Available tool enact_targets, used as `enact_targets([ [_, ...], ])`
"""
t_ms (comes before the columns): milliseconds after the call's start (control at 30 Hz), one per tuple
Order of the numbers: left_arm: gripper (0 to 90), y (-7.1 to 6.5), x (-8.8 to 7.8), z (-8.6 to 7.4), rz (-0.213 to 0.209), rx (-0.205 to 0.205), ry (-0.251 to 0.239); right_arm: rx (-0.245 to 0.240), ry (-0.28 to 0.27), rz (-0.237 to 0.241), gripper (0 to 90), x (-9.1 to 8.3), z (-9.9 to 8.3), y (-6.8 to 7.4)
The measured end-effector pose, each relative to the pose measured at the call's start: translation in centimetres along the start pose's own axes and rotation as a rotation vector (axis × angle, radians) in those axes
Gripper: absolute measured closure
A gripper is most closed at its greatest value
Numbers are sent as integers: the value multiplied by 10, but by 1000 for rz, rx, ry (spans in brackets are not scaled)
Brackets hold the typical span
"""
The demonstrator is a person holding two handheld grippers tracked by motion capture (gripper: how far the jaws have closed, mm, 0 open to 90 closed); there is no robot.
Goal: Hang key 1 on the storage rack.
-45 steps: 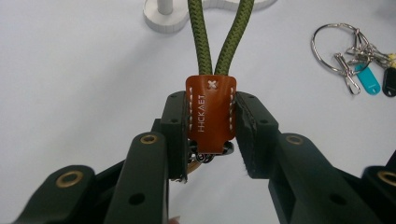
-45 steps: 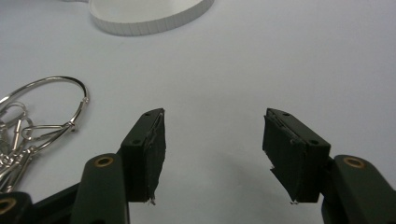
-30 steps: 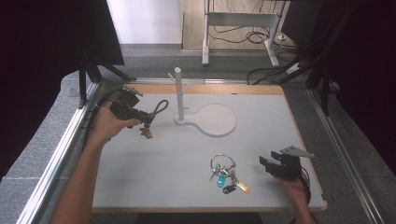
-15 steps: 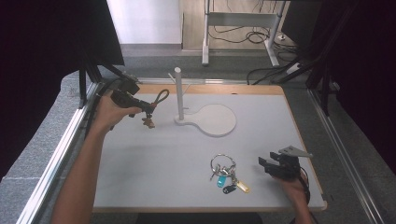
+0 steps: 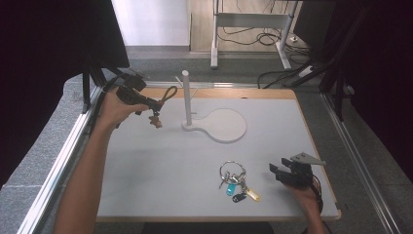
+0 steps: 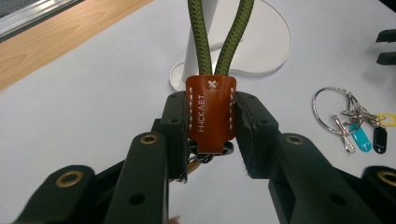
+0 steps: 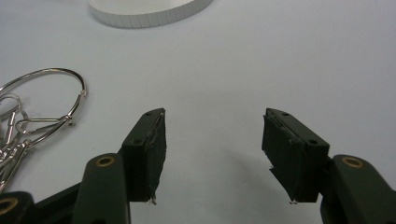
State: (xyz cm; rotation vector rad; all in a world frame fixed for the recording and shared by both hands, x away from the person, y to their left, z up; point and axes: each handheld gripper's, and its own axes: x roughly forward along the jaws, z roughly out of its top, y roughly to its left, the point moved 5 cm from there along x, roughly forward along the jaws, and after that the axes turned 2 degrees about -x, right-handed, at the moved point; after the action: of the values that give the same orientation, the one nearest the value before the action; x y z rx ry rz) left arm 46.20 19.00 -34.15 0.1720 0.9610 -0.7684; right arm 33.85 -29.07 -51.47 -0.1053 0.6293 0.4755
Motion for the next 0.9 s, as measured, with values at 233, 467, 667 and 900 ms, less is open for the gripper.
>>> enact_targets([
  [233,672,10,-7,10,-8,-27,-35,-8,9,7,404,1,-1,3],
  [467,672,24,-3,23,-1,-58,-36,-6,18,14,403,2,-2,3],
  [667,672,32,6,33,11,-77,-26,-15,24,14,402,3,-2,4],
  [900,672,37,24,43,-25,-92,-13,-15,34,18,401,5,-3,4],
])
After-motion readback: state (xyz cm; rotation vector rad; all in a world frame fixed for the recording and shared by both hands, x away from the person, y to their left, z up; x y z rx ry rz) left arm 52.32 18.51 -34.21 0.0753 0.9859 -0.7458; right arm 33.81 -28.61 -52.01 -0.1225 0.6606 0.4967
